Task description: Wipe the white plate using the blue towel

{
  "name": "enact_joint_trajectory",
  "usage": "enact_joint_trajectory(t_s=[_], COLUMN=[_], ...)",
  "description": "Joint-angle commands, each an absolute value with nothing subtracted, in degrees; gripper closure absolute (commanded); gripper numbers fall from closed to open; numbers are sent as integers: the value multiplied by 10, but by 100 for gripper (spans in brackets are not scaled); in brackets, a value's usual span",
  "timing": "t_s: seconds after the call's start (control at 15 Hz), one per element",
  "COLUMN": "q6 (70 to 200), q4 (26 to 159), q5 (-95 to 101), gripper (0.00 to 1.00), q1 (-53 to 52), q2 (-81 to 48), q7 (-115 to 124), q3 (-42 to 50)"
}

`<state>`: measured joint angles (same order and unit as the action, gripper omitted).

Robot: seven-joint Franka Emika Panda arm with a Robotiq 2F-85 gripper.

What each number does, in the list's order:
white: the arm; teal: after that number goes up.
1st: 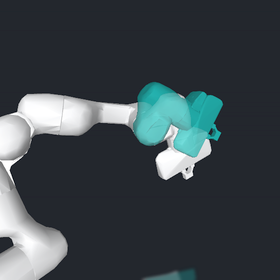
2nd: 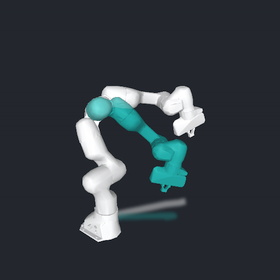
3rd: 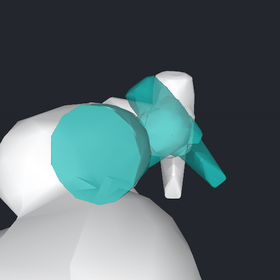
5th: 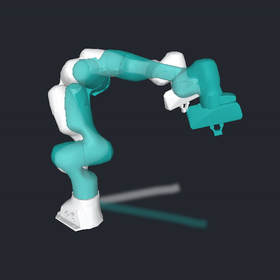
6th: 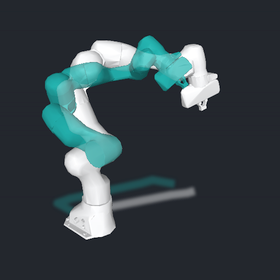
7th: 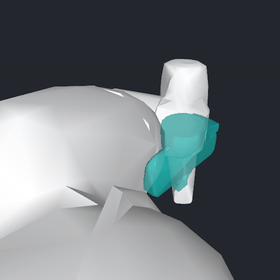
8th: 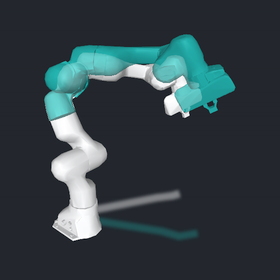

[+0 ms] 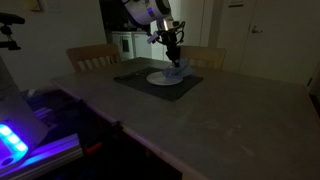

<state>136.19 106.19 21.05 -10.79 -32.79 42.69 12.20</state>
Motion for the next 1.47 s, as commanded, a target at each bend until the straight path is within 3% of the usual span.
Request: enact_joint_trajectory(t_s=[0.0,0.93,1.4], q6=[1389,1434,1476], q4=[1075,1037,1018], q5=[196,3,-13], gripper=[98,98,98], q1=[-94,-50,-33], q2=[-287,-325,-371], q7=[377,92,53], q3=[96,-24,-22])
